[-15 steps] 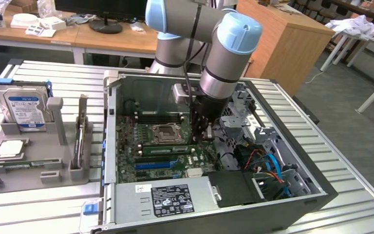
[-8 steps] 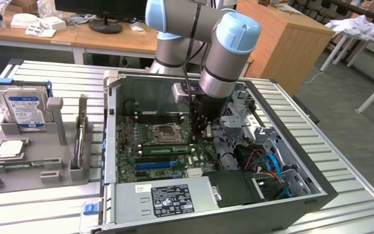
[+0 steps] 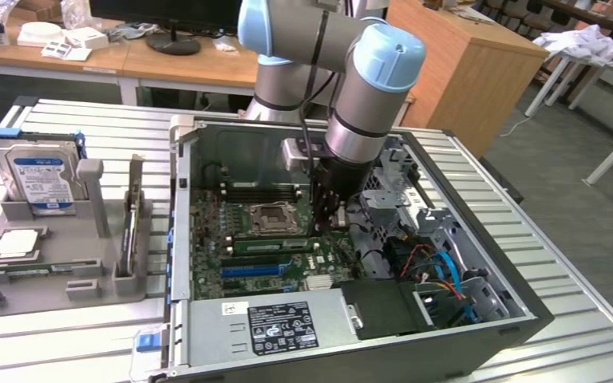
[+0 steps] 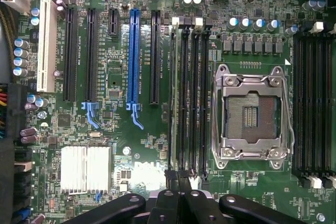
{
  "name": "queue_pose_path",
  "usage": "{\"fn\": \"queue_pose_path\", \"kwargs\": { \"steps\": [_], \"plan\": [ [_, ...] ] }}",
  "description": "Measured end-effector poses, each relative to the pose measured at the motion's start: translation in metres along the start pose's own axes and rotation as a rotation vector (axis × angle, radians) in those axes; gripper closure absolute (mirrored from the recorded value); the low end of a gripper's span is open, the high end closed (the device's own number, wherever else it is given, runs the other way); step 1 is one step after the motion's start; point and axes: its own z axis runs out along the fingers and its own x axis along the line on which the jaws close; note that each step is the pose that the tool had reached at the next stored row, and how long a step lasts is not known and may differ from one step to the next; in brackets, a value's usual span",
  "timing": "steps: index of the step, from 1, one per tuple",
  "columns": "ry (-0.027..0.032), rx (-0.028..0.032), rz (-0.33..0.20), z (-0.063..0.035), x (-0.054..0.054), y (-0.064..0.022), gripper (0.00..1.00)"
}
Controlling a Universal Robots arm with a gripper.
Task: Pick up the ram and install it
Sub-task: 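Press down the ram until it locks into place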
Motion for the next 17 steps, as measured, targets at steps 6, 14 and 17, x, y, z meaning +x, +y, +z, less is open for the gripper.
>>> {"fn": "queue_pose_path", "kwargs": {
  "steps": [6, 14, 17],
  "plan": [
    [-0.001, 0.0002, 0.0, 0.002, -0.0001, -0.0001, 0.89],
    [-0.0015, 0.0002, 0.0, 0.0048, 0.0, -0.0002, 0.89],
    [-0.0015, 0.0, 0.0, 0.0057, 0.0001, -0.0002, 0.89]
  ]
}}
